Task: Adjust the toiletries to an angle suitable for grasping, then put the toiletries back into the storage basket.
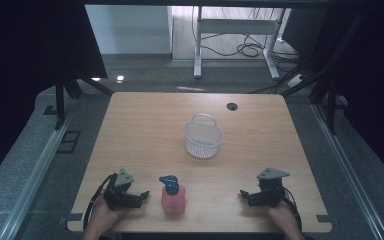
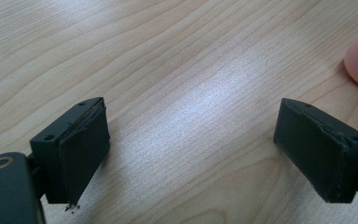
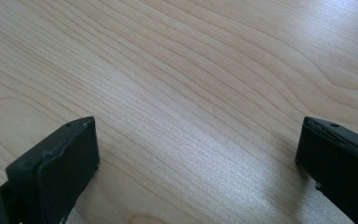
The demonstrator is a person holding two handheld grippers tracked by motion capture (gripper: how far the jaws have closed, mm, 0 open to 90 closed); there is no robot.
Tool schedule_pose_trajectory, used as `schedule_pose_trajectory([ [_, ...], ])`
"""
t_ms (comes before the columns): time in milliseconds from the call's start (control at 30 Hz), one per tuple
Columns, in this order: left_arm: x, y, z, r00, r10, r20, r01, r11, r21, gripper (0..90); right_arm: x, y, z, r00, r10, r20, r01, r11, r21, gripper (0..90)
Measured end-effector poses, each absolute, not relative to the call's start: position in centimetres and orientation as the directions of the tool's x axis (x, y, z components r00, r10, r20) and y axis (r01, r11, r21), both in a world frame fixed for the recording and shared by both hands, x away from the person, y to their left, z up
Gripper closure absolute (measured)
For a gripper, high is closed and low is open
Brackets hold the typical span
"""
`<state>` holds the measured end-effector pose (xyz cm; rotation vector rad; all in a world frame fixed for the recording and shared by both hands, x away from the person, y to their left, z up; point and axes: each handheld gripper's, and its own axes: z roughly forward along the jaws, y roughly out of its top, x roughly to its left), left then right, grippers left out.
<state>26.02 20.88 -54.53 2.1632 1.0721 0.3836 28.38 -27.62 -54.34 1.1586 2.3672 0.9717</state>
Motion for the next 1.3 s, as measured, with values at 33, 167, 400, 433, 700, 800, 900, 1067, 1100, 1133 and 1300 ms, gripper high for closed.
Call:
schedule_pose_trajectory([
  [33,26.02,20.88,-54.53,0.617,0.786,-0.036,0.585,-0.427,0.69,10.2,28.38,-27.62,-54.33,-0.614,0.789,0.002,0.563,0.436,0.701,0.0],
  [167,25.94,20.88,-54.52,0.612,0.79,-0.034,0.586,-0.424,0.69,10.7,28.38,-27.62,-54.34,-0.615,0.789,0.002,0.563,0.437,0.702,0.0],
  [400,25.87,20.88,-54.51,0.609,0.792,-0.034,0.587,-0.422,0.691,11.1,28.32,-27.61,-54.35,-0.619,0.785,0.001,0.56,0.44,0.702,0.0],
  [433,25.87,20.88,-54.52,0.61,0.792,-0.033,0.587,-0.423,0.69,11.1,28.33,-27.63,-54.34,-0.618,0.786,0.001,0.56,0.44,0.702,0.0],
  [700,25.87,20.88,-54.51,0.609,0.792,-0.034,0.587,-0.422,0.691,11.2,28.3,-27.66,-54.34,-0.62,0.784,0.004,0.559,0.438,0.704,0.0],
  [800,25.86,20.88,-54.51,0.61,0.792,-0.033,0.587,-0.423,0.69,11.2,28.3,-27.71,-54.33,-0.622,0.783,0.007,0.559,0.437,0.704,0.0],
  [900,25.87,20.89,-54.51,0.61,0.792,-0.034,0.587,-0.422,0.69,11.1,28.25,-27.81,-54.31,-0.625,0.781,0.01,0.557,0.437,0.706,0.2],
  [1067,25.87,20.89,-54.51,0.61,0.792,-0.034,0.587,-0.422,0.69,11.2,28.15,-27.91,-54.29,-0.63,0.777,0.016,0.555,0.435,0.709,0.4],
  [1100,25.87,20.89,-54.51,0.61,0.792,-0.034,0.587,-0.423,0.69,11.2,28.04,-27.94,-54.25,-0.634,0.773,0.025,0.555,0.433,0.71,0.5],
  [1133,25.87,20.89,-54.51,0.61,0.792,-0.034,0.587,-0.423,0.69,11.1,28.04,-27.94,-54.25,-0.634,0.773,0.025,0.555,0.433,0.71,0.5],
  [1300,25.87,20.89,-54.51,0.61,0.792,-0.033,0.587,-0.423,0.69,11.2,27.58,-27.74,-54.1,-0.648,0.761,0.025,0.549,0.445,0.707,0.6],
])
